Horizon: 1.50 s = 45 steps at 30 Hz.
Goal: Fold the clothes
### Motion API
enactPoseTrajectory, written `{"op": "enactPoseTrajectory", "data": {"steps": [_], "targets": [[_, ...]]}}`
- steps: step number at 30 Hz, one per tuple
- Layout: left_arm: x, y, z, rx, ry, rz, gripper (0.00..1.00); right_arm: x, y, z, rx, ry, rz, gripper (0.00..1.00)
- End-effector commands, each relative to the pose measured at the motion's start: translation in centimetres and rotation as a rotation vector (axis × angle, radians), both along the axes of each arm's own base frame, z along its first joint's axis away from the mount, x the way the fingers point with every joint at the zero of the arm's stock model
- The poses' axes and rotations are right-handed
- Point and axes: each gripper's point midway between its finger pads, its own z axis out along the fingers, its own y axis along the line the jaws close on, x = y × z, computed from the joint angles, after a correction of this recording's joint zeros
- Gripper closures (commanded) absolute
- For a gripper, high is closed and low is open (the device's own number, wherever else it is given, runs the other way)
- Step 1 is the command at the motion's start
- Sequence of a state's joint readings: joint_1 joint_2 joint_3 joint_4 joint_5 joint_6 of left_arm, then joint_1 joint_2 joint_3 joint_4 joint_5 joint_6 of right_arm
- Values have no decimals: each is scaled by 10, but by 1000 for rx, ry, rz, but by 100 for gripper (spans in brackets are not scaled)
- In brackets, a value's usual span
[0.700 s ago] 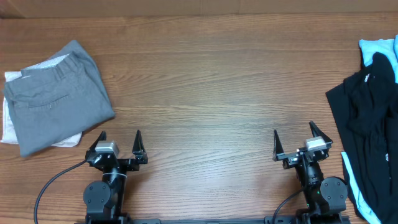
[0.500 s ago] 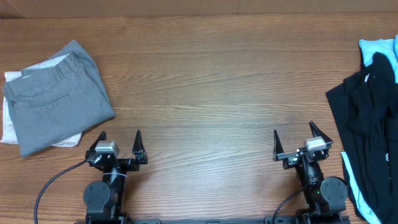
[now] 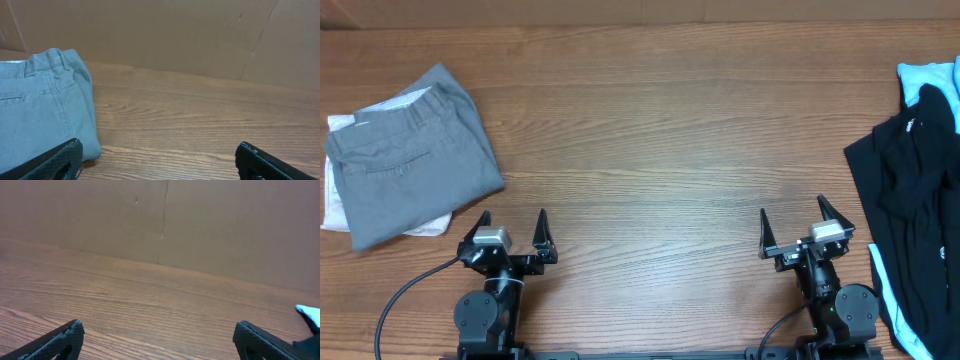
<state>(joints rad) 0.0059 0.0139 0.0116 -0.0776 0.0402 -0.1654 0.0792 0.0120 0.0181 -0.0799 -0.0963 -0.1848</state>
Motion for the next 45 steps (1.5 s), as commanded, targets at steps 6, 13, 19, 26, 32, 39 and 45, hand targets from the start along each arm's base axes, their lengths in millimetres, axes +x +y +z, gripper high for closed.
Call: {"op": "enactPoseTrajectory", "data": {"steps": [6,13,19,26,32,39,45], "targets": [[0,0,-1,-9,-4,6,0,0,-1,-2,-5,-3,-5,0],[0,0,-1,-9,-4,5,0,0,-1,-2,-6,-3,-5,0],[0,0,-1,-10,-4,5,0,0,0,-2,-2,-3,-1,0],[0,0,-1,-10,-4,5,0,0,0,-1,60,6,-2,0],[-1,-6,0,-16,6,-29,0,1,-4,-3,219,41,-32,0],[-17,-5,15,22,95,-29,0,-2,-29,24,257,68,-180,0],[-26,-3,47,24,134,-17,0,8,-29,57,231,207,-202,0]]}}
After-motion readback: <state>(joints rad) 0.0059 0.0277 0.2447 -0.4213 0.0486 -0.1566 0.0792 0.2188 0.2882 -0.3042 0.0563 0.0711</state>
